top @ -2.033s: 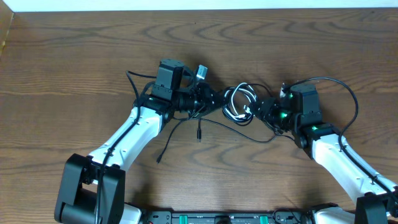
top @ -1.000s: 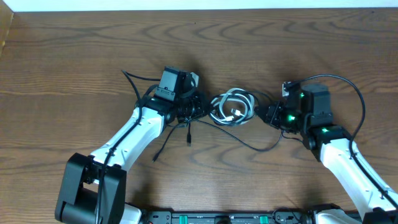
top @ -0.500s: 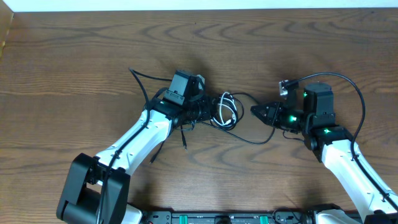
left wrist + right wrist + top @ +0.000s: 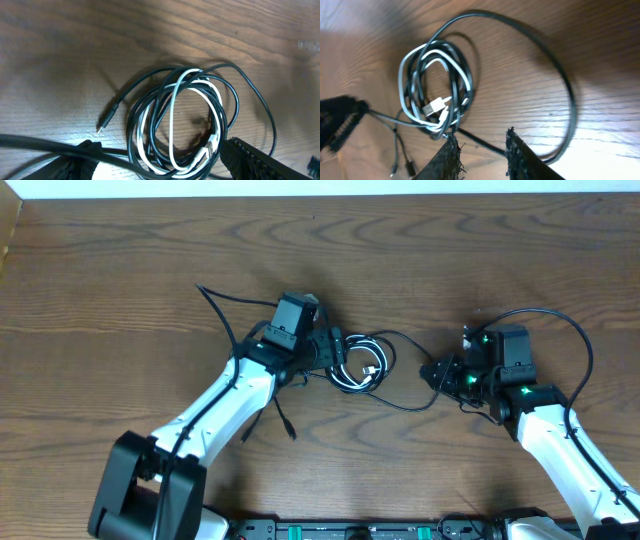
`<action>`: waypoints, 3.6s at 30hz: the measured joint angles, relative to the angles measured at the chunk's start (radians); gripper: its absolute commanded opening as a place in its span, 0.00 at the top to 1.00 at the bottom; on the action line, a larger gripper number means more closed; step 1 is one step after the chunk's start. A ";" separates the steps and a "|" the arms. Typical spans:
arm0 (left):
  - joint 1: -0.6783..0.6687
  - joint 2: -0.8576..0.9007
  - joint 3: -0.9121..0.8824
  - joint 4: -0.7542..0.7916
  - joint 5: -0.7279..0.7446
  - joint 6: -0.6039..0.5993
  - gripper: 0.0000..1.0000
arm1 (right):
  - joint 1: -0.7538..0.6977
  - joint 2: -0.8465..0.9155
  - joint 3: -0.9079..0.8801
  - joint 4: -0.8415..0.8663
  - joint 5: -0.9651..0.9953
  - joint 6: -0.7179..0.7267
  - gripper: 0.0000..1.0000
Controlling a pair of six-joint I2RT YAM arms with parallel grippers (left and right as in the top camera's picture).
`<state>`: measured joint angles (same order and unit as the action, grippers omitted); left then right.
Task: Untangle cables
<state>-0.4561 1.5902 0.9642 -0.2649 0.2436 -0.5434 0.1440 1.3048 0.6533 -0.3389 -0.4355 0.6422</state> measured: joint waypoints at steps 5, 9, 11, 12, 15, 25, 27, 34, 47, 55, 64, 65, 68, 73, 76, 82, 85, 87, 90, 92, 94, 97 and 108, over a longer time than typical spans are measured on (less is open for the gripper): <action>-0.080 -0.059 0.000 -0.010 -0.105 0.132 0.19 | -0.002 0.000 0.000 -0.002 0.044 -0.001 0.65; -0.187 -0.108 0.000 -0.015 -0.229 0.234 0.18 | -0.025 0.000 0.000 -0.007 0.058 -0.001 0.65; -0.243 -0.117 0.000 -0.015 -0.319 0.274 0.18 | -0.053 0.000 0.000 -0.018 0.062 -0.001 0.65; -0.271 -0.117 0.000 -0.015 -0.372 0.289 0.17 | -0.063 0.000 0.000 -0.024 0.064 -0.001 0.65; -0.333 -0.117 0.000 -0.016 -0.553 0.319 0.15 | -0.109 0.000 0.000 -0.058 0.070 -0.001 0.65; -0.342 -0.091 0.000 0.044 -0.557 0.340 0.16 | -0.155 0.000 0.000 -0.100 0.074 -0.019 0.65; -0.342 -0.062 0.000 0.068 -0.533 0.340 0.15 | -0.155 0.000 0.000 -0.100 0.074 -0.021 0.65; -0.344 0.047 0.000 0.118 -0.457 0.340 0.15 | -0.159 0.000 0.000 -0.121 0.074 -0.023 0.65; -0.385 0.223 0.071 0.183 -0.433 0.372 0.33 | -0.160 0.000 0.000 -0.148 0.073 -0.023 0.65; -0.385 0.274 0.072 0.257 -0.438 0.386 0.45 | -0.160 0.000 0.000 -0.166 0.073 -0.025 0.65; -0.385 0.321 0.072 0.269 -0.445 0.385 0.51 | -0.160 0.000 0.000 -0.173 0.074 -0.026 0.65; -0.385 0.323 0.072 0.272 -0.446 0.384 0.52 | -0.160 0.000 0.000 -0.173 0.074 -0.025 0.65; -0.385 0.334 0.072 0.286 -0.452 0.386 0.62 | -0.160 0.000 0.000 -0.173 0.074 -0.026 0.65; -0.385 0.339 0.072 0.291 -0.451 0.388 0.79 | -0.160 0.000 0.000 -0.174 0.074 -0.025 0.66; -0.385 0.339 0.072 0.291 -0.451 0.389 0.92 | -0.160 0.000 0.000 -0.174 0.073 -0.026 0.68; -0.384 0.300 0.072 0.224 -0.452 0.363 0.92 | -0.159 0.000 0.000 -0.174 0.031 -0.026 0.67; -0.383 0.218 0.072 0.182 -0.451 0.338 0.92 | -0.155 0.000 0.000 -0.173 -0.010 -0.026 0.66; -0.383 0.135 0.072 0.167 -0.443 0.326 0.92 | -0.141 0.000 0.000 -0.172 -0.033 -0.026 0.66; -0.383 0.032 0.072 0.161 -0.399 0.311 0.92 | -0.109 0.000 0.000 -0.168 -0.076 -0.026 0.66; -0.383 -0.019 0.072 0.157 -0.356 0.307 0.92 | -0.088 0.000 0.000 -0.159 -0.109 -0.025 0.65; -0.383 -0.049 0.072 0.152 -0.317 0.304 0.92 | -0.064 0.000 0.000 -0.130 -0.149 -0.026 0.64; -0.383 -0.060 0.072 0.135 -0.278 0.304 0.92 | -0.038 0.000 0.000 -0.069 -0.207 -0.026 0.61; -0.356 -0.060 0.072 0.090 -0.190 0.274 0.92 | -0.024 0.000 0.000 0.084 -0.328 -0.018 0.57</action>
<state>-0.8124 1.5299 1.0363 -0.1753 0.0532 -0.2699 0.1196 1.3045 0.6533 -0.2554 -0.7635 0.6239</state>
